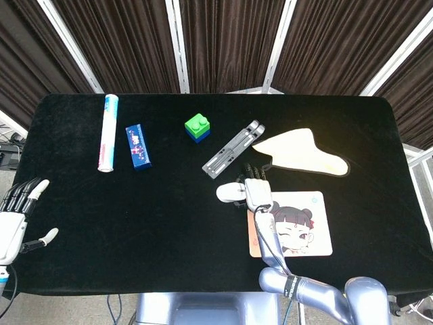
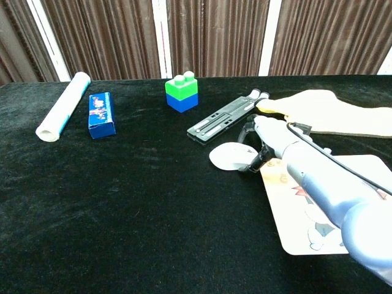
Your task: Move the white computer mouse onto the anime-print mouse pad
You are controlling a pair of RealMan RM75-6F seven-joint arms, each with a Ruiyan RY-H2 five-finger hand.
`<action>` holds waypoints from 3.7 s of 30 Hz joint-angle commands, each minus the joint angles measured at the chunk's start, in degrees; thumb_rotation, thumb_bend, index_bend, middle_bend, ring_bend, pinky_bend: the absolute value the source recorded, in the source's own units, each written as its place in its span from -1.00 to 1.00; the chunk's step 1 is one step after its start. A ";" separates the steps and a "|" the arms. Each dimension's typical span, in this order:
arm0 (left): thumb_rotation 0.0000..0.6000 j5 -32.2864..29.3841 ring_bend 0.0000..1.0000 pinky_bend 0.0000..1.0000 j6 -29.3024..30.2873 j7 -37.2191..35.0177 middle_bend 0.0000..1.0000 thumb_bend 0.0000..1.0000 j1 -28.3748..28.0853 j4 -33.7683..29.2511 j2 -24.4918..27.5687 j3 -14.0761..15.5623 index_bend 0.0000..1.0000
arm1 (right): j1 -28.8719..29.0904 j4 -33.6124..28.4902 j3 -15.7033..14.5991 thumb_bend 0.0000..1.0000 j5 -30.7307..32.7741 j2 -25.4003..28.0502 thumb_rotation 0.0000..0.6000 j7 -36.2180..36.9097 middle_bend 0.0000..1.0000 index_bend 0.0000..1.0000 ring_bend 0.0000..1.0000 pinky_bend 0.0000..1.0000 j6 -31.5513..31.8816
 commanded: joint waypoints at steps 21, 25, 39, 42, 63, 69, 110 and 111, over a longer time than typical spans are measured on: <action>1.00 -0.16 -1.00 -1.00 -0.30 -0.54 -1.00 -0.53 0.09 0.27 0.04 -0.34 -1.00 | -1.01 -4.20 -1.50 -0.44 -4.82 1.74 1.00 1.81 -0.67 0.07 -1.00 -1.00 3.04; 1.00 -0.35 -1.00 -1.00 -0.68 -0.50 -1.00 -0.53 -0.01 0.35 -0.01 -0.37 -1.00 | -1.59 -6.71 -1.53 -0.44 -5.08 4.14 1.00 1.07 -0.64 0.10 -1.00 -1.00 3.34; 1.00 0.27 -1.00 -1.00 -0.50 0.21 -1.00 -0.53 0.11 -0.03 0.01 -0.23 -1.00 | -5.68 -18.96 -4.88 -0.44 -3.29 17.21 1.00 0.35 -0.63 0.13 -1.00 -1.00 -1.21; 1.00 0.31 -1.00 -1.00 -0.44 0.26 -1.00 -0.53 0.14 -0.08 0.01 -0.24 -1.00 | -6.25 -20.85 -5.99 -0.44 -2.92 20.86 1.00 1.18 -0.63 0.13 -1.00 -1.00 -3.89; 1.00 0.97 -1.00 -1.00 -0.50 3.08 -1.00 -0.53 0.11 -1.25 -0.60 -0.15 -1.00 | -6.39 -22.97 -9.32 -0.41 -11.99 40.23 1.00 25.34 -0.61 0.15 -1.00 -1.00 -25.76; 1.00 0.75 -1.00 -1.00 -1.05 3.95 -1.00 -0.53 -0.13 -1.46 -0.94 -0.20 -1.00 | -6.12 -21.37 -9.35 -0.41 -18.19 40.48 1.00 34.00 -0.60 0.15 -1.00 -1.00 -28.38; 1.00 0.58 -1.00 -1.00 -1.03 5.89 -1.00 -0.53 -0.13 -2.09 -1.51 -0.40 -1.00 | -1.91 -13.42 -18.83 -0.42 -34.95 42.24 1.00 53.47 -1.00 -0.45 -1.00 -1.00 -22.31; 1.00 0.57 -1.00 -1.00 -1.00 5.80 -1.00 -0.53 -0.12 -2.08 -1.48 -0.41 -1.00 | -2.03 -13.32 -18.90 -0.43 -34.58 42.35 1.00 52.53 -1.00 -0.48 -1.00 -1.00 -22.16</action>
